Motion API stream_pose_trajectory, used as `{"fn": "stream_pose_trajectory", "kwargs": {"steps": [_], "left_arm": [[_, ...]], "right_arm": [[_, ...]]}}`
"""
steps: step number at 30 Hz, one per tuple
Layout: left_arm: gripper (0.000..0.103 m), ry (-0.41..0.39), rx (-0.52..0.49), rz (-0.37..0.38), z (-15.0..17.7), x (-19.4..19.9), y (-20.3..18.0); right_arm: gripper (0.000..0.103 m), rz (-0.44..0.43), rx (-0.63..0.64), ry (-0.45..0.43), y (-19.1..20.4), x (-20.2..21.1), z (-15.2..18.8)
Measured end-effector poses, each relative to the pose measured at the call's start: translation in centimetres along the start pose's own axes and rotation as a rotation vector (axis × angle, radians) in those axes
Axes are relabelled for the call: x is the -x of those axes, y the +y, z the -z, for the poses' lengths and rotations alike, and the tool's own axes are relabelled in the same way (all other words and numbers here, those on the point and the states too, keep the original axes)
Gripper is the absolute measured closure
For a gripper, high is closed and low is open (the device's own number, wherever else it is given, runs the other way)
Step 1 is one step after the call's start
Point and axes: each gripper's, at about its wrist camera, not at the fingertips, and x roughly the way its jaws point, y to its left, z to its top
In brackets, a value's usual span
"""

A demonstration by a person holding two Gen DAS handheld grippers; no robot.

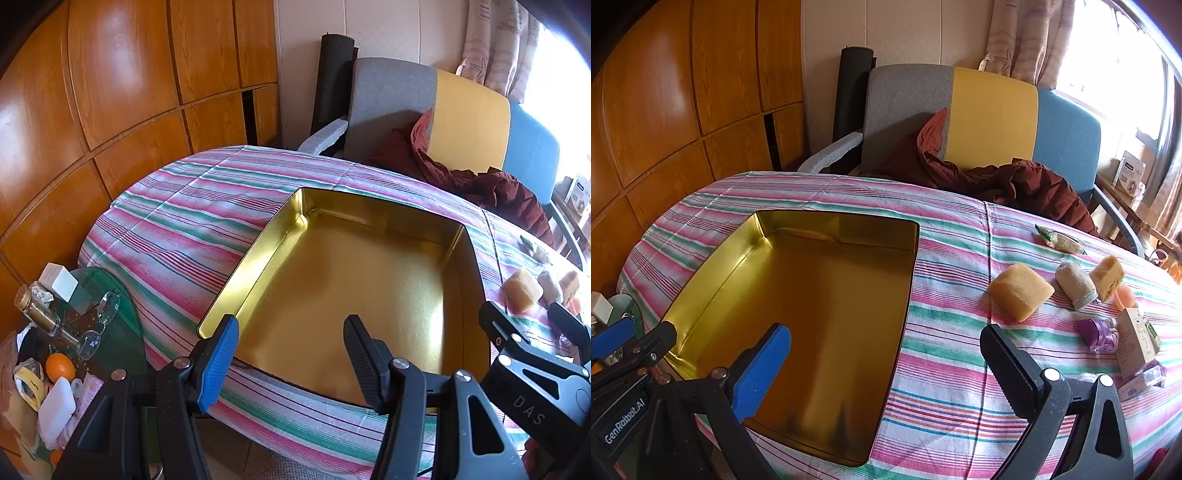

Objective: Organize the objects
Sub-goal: 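Move both tools from the gold tray toward the scattered items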

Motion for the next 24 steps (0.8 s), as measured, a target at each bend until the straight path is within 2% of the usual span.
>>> {"fn": "stream_pose_trajectory", "kwargs": {"steps": [16,24], "left_arm": [[0.043,0.005,-0.012,0.012,0.2,0.1,-0.6],[0.043,0.018,-0.036,0.092,1.0,0.2,-1.9]], "right_arm": [[0.0,0.0,-0.017,-0.017,-1.0,0.7,0.0],[0.0,-0.01,-0.004,-0.033,-3.2,1.5,0.7]]}}
